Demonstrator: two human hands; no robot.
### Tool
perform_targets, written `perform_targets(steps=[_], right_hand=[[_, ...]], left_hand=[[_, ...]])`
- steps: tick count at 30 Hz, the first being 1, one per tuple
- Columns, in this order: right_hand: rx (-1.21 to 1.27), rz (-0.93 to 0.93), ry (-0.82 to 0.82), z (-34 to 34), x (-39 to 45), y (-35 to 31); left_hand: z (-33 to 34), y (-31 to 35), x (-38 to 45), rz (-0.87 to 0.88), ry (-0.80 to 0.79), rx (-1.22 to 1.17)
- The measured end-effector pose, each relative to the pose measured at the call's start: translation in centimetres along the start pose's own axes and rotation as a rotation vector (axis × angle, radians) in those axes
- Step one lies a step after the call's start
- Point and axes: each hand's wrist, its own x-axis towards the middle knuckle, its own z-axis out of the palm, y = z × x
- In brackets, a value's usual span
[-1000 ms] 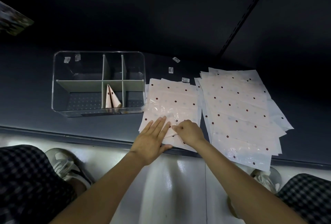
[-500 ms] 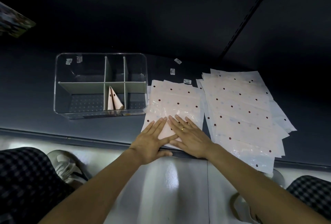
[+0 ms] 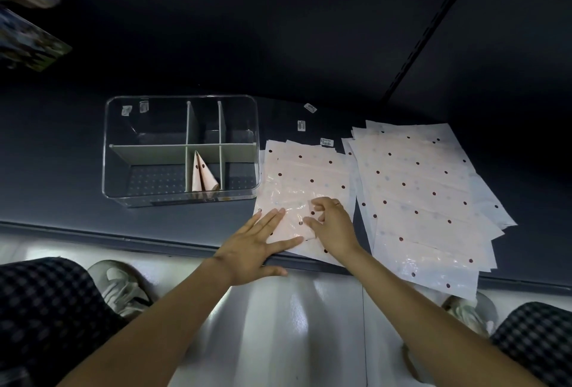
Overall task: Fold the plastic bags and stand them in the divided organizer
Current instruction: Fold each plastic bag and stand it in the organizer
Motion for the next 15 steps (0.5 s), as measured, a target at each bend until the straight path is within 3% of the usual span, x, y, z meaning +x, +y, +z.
perform_targets(steps=[5, 9, 12, 15], right_hand=[[-0.019, 0.207, -0.1, 0.0, 1.2, -2.3], [-0.033, 0.225, -0.205, -1.0, 1.4, -3.1], [0.281, 0.223, -0.183, -2.0, 0.7, -3.5], [0.667, 0.23, -0.177, -3.0, -0.6, -4.3]], left_hand=[[-0.3, 0.6, 0.1, -0.038, 0.056, -0.151], [-1.3, 1.9, 0.4, -0.244, 0.283, -0.576], [-2.7, 2.8, 1.3, -0.512, 0.578, -0.933], [-4.5, 3.4, 2.1, -0.6, 0.55, -1.385]])
